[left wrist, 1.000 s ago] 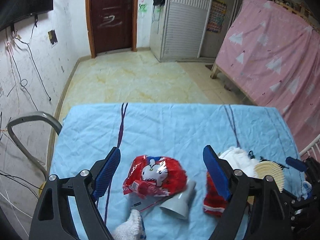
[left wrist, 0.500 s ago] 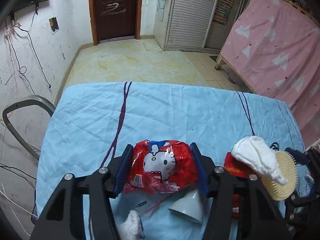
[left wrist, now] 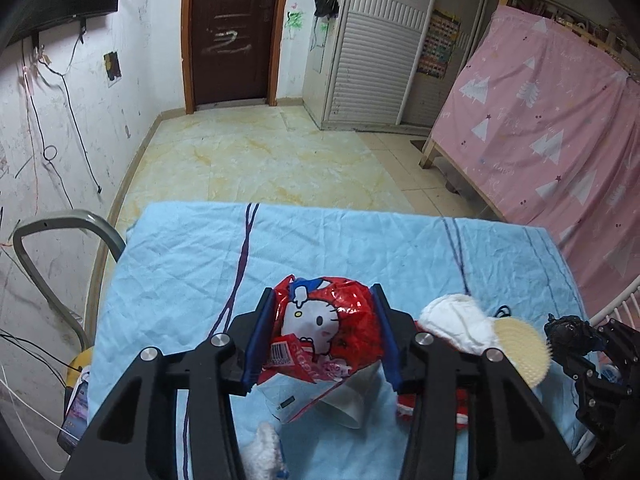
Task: Collect trash
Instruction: 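Grasp the red Hello Kitty bag with the left tool while the right tool grasps the black plastic bag, then carry both bags over the yellow bucket and open both tools to drop them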
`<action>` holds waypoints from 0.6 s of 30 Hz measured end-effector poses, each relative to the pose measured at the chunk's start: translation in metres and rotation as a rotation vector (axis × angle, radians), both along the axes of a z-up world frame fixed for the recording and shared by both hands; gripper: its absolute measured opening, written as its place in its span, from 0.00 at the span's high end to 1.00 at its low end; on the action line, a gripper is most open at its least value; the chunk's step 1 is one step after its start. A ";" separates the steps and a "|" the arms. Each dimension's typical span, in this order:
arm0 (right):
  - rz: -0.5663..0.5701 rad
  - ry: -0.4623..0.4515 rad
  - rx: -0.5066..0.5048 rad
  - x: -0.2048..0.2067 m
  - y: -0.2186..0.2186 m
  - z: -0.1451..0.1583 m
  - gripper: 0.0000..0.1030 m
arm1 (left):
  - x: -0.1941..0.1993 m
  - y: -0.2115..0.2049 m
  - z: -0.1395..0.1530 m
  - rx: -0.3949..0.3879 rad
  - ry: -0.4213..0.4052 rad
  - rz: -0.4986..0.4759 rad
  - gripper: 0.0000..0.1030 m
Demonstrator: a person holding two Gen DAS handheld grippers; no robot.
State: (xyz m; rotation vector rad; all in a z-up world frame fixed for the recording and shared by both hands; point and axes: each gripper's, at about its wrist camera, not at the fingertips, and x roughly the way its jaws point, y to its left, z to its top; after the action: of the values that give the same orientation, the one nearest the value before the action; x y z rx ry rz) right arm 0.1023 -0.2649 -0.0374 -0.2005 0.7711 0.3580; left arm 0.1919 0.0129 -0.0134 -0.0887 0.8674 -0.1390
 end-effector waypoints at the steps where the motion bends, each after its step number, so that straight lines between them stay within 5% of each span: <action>1: -0.008 -0.005 0.007 -0.002 -0.004 0.002 0.69 | -0.002 -0.003 0.005 -0.002 -0.010 -0.004 0.63; 18: -0.315 -0.147 0.136 -0.043 -0.133 0.030 0.69 | -0.063 -0.167 0.074 -0.043 -0.156 -0.312 0.63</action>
State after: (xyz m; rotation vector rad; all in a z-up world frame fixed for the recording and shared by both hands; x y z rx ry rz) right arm 0.0590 -0.3982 -0.0074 0.0237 0.6185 0.0949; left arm 0.1290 -0.1539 0.0604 0.0179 0.7177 -0.4509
